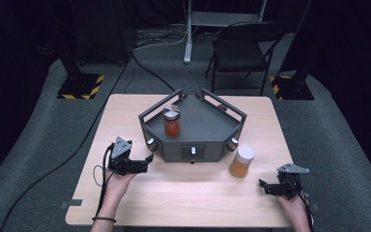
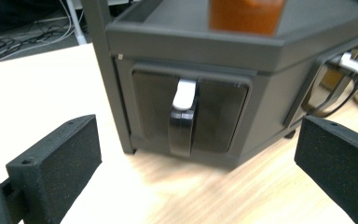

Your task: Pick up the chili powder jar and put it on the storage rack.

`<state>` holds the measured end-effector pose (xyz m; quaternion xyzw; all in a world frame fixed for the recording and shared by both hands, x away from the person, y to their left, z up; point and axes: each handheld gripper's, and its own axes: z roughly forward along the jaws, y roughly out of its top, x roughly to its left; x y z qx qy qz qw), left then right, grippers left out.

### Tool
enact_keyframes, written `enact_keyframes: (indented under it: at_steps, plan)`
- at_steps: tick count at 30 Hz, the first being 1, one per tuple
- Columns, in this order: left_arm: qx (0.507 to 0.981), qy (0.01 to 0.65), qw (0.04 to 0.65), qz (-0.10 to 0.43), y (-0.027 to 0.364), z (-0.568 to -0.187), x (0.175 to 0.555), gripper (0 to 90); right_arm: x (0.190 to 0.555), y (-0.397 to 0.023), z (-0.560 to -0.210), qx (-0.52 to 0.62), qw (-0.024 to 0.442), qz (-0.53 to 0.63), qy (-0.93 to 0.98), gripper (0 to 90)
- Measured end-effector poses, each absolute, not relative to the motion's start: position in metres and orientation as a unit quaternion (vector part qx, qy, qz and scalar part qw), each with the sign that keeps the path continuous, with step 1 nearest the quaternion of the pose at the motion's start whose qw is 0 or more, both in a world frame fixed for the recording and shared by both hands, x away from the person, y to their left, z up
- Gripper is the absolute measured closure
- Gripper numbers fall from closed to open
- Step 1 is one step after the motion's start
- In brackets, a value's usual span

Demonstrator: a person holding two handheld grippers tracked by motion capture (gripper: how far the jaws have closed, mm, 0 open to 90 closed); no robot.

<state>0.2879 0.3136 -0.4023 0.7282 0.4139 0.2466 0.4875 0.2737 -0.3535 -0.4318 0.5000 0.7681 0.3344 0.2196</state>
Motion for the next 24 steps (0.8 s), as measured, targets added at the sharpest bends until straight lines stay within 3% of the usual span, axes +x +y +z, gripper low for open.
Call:
enact_keyframes:
  at_steps: [24]
  plan:
    - [0.741,0.436,0.459,0.225,0.327,-0.44,0.28,0.3,0.274,-0.353,-0.432,0.5,0.22,0.334,0.768,4.1]
